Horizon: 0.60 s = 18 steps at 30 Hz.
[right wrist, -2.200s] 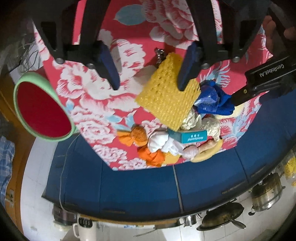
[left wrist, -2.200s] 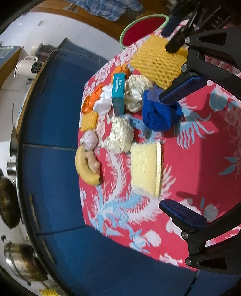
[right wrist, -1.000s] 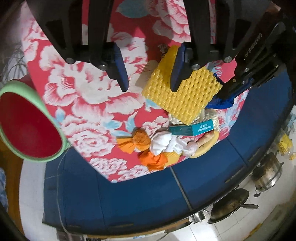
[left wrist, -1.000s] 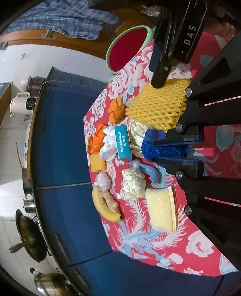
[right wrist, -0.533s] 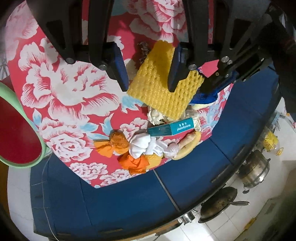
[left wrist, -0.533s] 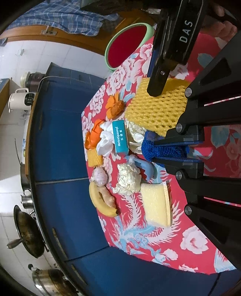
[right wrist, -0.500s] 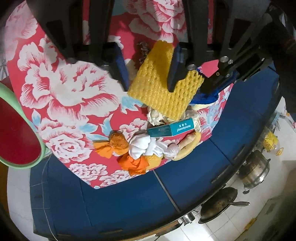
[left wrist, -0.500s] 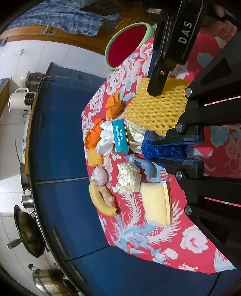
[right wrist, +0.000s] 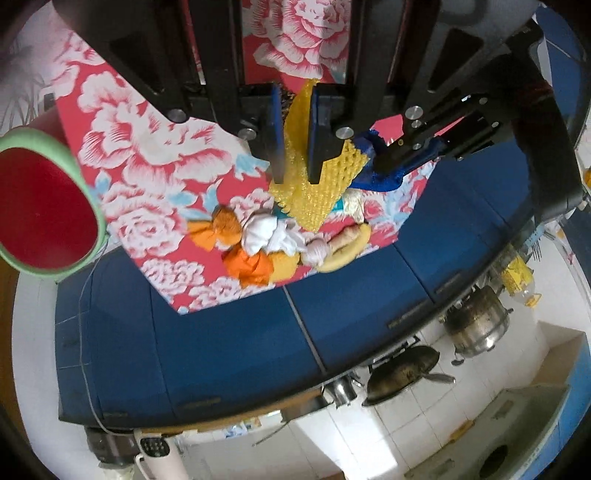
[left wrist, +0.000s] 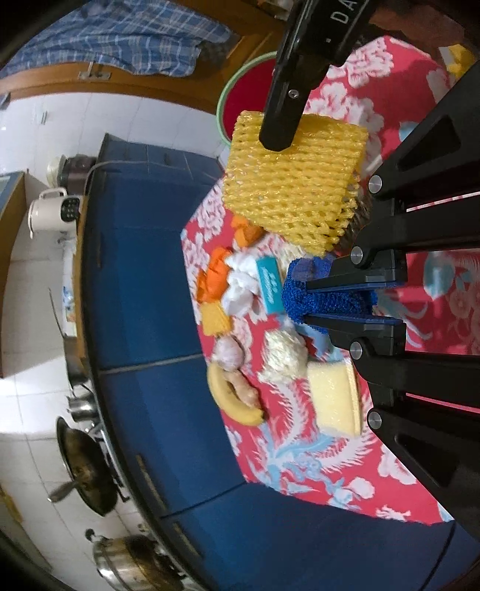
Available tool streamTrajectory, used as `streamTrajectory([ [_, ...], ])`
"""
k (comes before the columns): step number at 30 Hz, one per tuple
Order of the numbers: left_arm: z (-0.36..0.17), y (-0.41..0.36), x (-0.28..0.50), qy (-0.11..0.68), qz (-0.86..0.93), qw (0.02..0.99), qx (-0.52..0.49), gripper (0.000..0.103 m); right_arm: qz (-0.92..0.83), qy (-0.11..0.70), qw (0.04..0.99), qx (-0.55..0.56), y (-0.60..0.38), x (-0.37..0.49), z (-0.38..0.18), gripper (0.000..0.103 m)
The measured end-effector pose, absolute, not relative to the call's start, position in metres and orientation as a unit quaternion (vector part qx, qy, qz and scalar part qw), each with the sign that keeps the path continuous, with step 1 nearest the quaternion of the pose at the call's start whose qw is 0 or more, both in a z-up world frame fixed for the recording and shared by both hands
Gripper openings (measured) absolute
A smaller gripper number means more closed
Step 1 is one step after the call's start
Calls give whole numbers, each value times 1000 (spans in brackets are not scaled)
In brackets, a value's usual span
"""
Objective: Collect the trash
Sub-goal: 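Carry the blue cloth and yellow foam net over the red bucket and release both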
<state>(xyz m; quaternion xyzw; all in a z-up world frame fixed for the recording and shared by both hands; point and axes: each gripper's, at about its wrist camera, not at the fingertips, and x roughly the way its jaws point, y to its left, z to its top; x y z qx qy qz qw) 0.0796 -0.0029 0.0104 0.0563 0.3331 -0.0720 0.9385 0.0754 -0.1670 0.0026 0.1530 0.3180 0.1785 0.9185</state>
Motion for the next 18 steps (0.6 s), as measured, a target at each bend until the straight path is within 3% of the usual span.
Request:
streamTrajectory([
  [18,24,-112,102,335,-199,919,54,10,92,266,943,175,-267,52,30,14],
])
